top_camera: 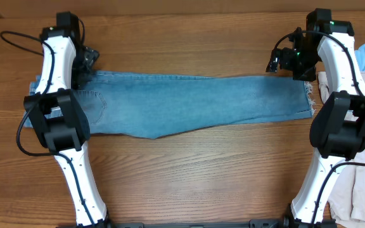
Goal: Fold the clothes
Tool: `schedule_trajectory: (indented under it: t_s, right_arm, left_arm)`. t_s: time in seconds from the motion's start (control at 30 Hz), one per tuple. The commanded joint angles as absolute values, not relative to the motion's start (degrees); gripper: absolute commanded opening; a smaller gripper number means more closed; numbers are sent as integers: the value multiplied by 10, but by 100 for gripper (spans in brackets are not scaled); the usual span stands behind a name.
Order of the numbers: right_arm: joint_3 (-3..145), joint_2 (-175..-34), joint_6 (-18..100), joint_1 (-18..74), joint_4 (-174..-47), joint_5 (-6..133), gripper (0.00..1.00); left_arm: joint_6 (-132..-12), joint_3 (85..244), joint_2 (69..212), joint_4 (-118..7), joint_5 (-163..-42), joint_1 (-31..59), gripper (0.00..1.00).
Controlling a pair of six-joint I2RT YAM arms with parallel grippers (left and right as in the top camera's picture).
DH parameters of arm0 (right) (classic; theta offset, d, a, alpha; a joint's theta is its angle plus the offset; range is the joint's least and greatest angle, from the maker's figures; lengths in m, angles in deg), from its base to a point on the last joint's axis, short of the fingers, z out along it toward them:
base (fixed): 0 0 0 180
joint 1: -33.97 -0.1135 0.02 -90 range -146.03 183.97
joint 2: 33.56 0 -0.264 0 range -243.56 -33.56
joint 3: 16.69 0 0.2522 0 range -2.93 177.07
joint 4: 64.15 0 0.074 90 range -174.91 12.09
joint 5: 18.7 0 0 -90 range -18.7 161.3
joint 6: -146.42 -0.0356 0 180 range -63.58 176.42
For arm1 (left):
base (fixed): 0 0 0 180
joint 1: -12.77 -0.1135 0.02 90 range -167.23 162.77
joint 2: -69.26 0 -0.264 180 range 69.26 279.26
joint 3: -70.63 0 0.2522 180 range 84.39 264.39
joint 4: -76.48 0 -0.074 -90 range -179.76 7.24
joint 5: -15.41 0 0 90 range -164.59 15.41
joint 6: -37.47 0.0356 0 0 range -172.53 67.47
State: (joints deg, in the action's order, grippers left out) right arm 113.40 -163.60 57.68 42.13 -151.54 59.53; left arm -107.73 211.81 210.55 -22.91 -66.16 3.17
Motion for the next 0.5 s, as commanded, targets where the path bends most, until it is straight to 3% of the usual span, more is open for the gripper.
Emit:
schedule_trajectory:
  t_s: [0.0,0.13,0.23,0.37,0.47]
  right_arm:
    - [1138,-1634,574,421,-1515,593,100]
    - [1138,-1634,574,421,-1515,593,100]
    - [1138,-1634,574,421,-1515,593,100]
    - [1138,-1634,574,421,-1515,593,100]
    - [1138,-1634,574,421,-1515,592,100]
  left_arm:
    - [-1025,2230,2068,-170,-652,32,100]
    - [-972,2260,2044,-72,-694,32,99]
    - [-909,2260,2035,-16,-721,32,77]
    - [-869,2260,1978,1,-751,35,82]
    - [-870,2260,1956,19,-788,35,100]
